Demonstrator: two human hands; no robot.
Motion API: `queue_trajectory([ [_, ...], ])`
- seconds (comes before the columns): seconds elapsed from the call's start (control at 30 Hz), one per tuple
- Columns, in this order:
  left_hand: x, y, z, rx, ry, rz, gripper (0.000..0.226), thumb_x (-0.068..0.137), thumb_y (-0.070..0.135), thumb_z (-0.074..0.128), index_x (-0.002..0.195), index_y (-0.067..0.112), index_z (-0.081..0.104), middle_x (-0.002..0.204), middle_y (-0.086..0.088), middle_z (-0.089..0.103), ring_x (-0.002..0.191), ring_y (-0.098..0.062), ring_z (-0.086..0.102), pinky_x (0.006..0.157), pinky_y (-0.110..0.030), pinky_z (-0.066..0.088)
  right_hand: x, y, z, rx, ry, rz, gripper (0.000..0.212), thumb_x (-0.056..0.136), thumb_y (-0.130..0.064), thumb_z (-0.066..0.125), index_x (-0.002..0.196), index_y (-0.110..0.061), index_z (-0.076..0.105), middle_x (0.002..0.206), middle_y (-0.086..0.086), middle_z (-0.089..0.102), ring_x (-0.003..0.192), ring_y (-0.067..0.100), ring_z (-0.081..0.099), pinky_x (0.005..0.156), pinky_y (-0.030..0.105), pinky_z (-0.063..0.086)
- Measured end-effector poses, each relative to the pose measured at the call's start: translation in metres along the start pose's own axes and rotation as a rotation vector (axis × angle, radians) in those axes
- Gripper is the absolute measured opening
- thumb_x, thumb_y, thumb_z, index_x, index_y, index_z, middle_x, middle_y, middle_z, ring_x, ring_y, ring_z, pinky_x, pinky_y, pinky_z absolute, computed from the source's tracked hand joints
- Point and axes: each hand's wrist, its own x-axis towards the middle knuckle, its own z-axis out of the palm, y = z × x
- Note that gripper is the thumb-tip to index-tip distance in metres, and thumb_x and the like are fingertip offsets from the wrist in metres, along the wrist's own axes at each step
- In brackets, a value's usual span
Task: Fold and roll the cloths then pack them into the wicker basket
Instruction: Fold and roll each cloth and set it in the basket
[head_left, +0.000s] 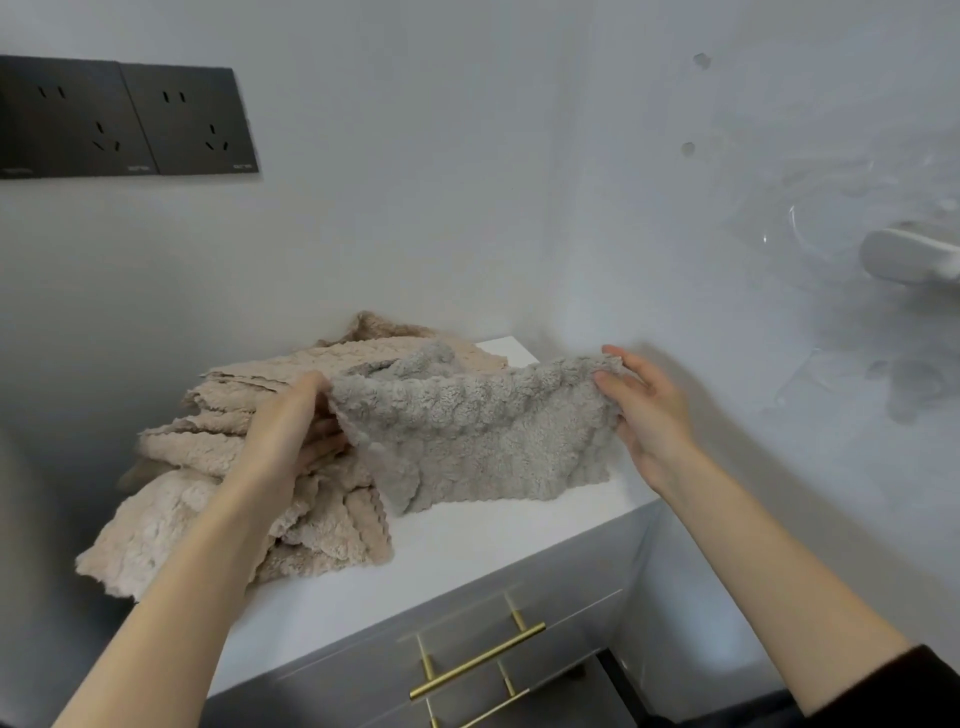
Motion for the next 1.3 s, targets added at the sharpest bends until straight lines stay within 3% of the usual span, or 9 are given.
queue_trajectory([
  [0.17,-0.008,-0.003,-0.001,0.308,-0.047,0.286,0.063,0.071,0.064,0.064,0.086,0.003,0.066,0.081,-0.01,0.065,0.067,-0.012,0.058,0.07,-0.031,0.04,-0.002,-0.011,0.003,-0.129,-0.116,-0.171,0.025,0.088,-0.006,0.064,0.104,-0.024,0.069,0.098,0.0,0.074,0.086,0.007,0.067,0.075,0.018,0.053],
  [0.27,-0.01,0.003,-0.002,0.121,0.008,0.429,0.051,0.076,0.055,0.063,0.071,0.004,0.064,0.107,0.006,0.065,0.097,-0.017,0.06,0.082,-0.03,0.045,-0.005,-0.014,0.0,-0.124,0.026,-0.278,0.019,0.09,-0.009,0.063,0.095,-0.026,0.07,0.09,-0.002,0.071,0.083,0.009,0.063,0.076,0.022,0.05],
  [0.33,-0.013,0.009,-0.003,0.061,0.003,0.516,0.034,0.079,0.053,0.06,0.066,0.021,0.064,0.122,0.021,0.061,0.116,0.001,0.054,0.09,-0.017,0.041,-0.007,-0.014,-0.001,-0.169,0.102,-0.345,0.019,0.091,-0.012,0.062,0.089,-0.029,0.069,0.087,-0.002,0.068,0.083,0.008,0.06,0.077,0.022,0.048],
  [0.43,-0.017,0.01,-0.005,-0.029,-0.064,0.566,0.031,0.084,0.054,0.058,0.071,0.026,0.064,0.104,0.018,0.068,0.101,0.002,0.059,0.092,-0.018,0.042,-0.011,-0.011,0.002,-0.36,0.155,-0.469,0.015,0.094,-0.017,0.058,0.089,-0.03,0.064,0.098,-0.002,0.059,0.082,0.0,0.055,0.075,0.009,0.042],
  [0.53,-0.024,0.01,-0.006,-0.013,0.022,0.606,0.036,0.081,0.061,0.059,0.065,0.029,0.063,0.065,0.021,0.054,0.065,0.002,0.047,0.064,-0.015,0.039,-0.012,-0.011,0.006,-0.373,0.18,-0.546,0.008,0.098,-0.016,0.049,0.098,-0.022,0.055,0.095,-0.002,0.053,0.074,-0.01,0.048,0.067,0.004,0.037],
  [0.7,-0.032,0.006,-0.002,-0.035,-0.009,0.494,0.032,0.075,0.057,0.067,0.075,0.026,0.074,0.074,0.009,0.071,0.065,-0.005,0.063,0.057,-0.018,0.049,-0.015,-0.012,0.007,-0.396,0.248,-0.623,0.005,0.1,-0.018,0.043,0.098,-0.021,0.046,0.068,-0.009,0.044,0.052,-0.003,0.041,0.055,0.015,0.034],
  [0.87,-0.026,-0.01,-0.008,0.437,-0.044,0.389,0.045,0.085,0.043,0.066,0.063,0.006,0.052,0.054,-0.007,0.042,0.047,-0.013,0.037,0.048,-0.025,0.029,0.001,0.001,-0.01,-0.666,0.132,-0.375,0.009,0.097,-0.025,0.049,0.106,-0.023,0.049,0.08,-0.01,0.055,0.074,0.01,0.053,0.069,0.031,0.038],
  [0.97,-0.026,-0.019,-0.003,0.714,-0.101,0.436,0.041,0.088,0.035,0.063,0.063,0.003,0.057,0.06,-0.014,0.059,0.051,-0.018,0.055,0.056,-0.032,0.044,0.013,0.015,-0.018,-0.807,0.095,-0.277,0.014,0.096,-0.025,0.05,0.108,-0.018,0.053,0.081,-0.01,0.053,0.083,0.016,0.054,0.073,0.029,0.037],
  [1.3,-0.016,-0.038,0.012,0.872,0.081,0.596,0.049,0.095,0.038,0.052,0.059,0.005,0.051,0.047,-0.002,0.044,0.045,-0.018,0.043,0.049,-0.032,0.033,0.029,0.031,-0.031,-1.051,-0.046,-0.181,0.024,0.097,-0.025,0.049,0.117,-0.012,0.049,0.083,-0.001,0.058,0.079,0.021,0.057,0.068,0.032,0.041],
])
